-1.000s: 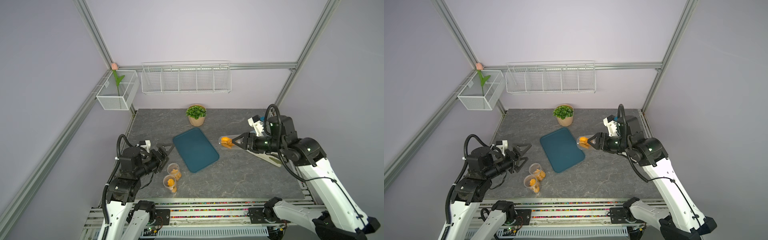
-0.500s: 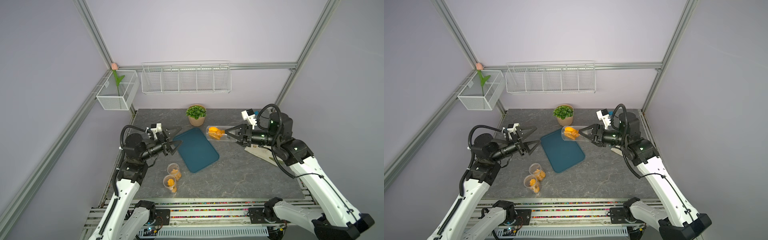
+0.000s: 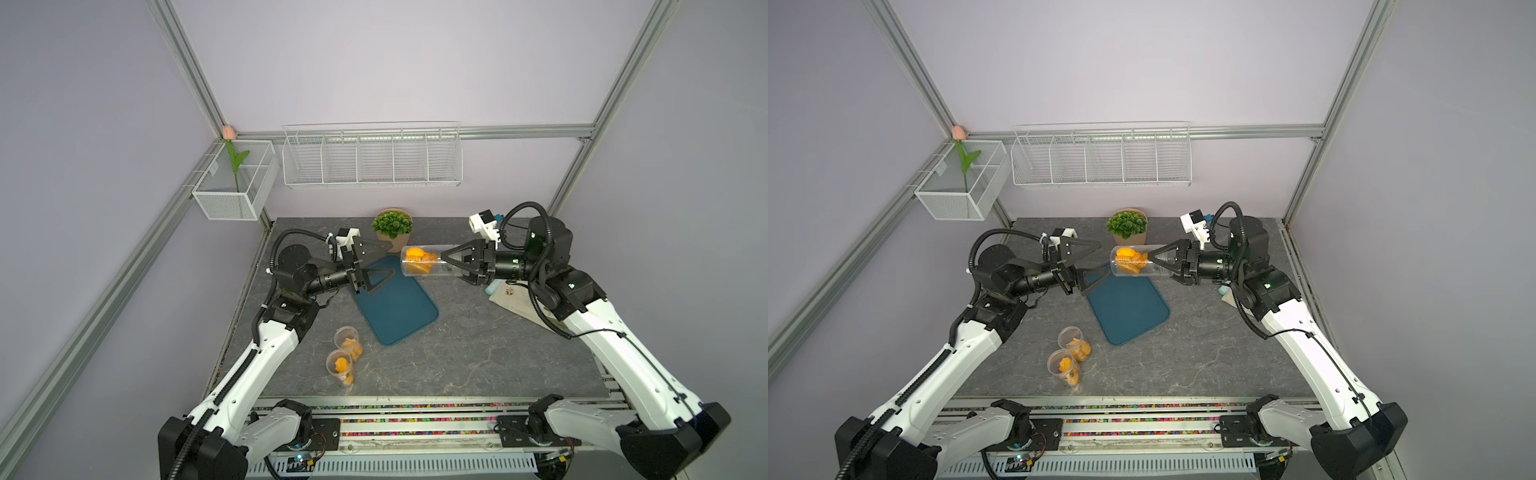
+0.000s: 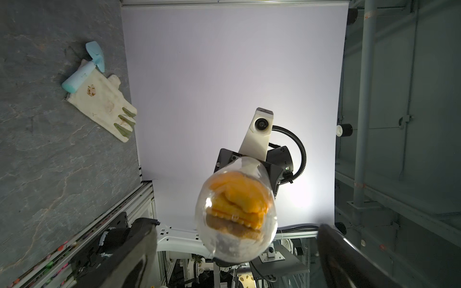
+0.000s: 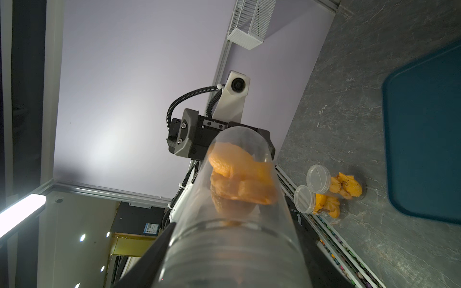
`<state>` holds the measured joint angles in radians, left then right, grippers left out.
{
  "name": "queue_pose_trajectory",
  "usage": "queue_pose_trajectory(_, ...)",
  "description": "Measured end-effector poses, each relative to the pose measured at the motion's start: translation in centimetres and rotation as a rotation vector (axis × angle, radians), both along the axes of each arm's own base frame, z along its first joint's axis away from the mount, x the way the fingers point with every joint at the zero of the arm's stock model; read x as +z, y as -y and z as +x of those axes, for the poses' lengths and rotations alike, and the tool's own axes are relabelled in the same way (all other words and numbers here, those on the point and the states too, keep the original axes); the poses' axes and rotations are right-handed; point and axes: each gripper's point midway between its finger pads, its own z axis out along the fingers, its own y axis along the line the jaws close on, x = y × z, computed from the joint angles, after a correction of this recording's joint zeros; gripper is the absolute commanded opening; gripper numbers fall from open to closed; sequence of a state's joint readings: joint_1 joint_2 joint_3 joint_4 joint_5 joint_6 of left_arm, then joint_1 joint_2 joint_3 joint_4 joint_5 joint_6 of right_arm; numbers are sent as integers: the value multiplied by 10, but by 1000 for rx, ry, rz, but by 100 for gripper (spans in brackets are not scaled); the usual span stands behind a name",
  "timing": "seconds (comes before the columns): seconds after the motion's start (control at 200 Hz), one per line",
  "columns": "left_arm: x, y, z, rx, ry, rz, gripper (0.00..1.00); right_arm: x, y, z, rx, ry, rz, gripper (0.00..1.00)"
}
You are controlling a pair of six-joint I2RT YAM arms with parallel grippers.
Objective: Pour the cookies out of the jar
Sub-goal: Pick up the jar from the center of the board.
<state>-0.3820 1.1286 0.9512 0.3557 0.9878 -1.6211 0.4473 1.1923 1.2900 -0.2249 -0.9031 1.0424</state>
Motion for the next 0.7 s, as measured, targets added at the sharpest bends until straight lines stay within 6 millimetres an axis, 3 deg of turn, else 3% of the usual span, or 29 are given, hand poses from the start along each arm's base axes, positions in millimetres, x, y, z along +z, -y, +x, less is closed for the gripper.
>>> queue_pose_trajectory(0.135, 8, 15, -1, -62, 14, -13, 99, 0, -5, 0, 40, -1, 14, 56)
queue_pose_trajectory(0.29, 2, 29, -10, -141, 1, -8, 99, -5, -13, 3, 87, -17, 23, 56)
queue_pose_trajectory(0.7, 2, 43, -22, -232, 10, -7, 99, -13, -23, 6, 158, -41, 35, 56)
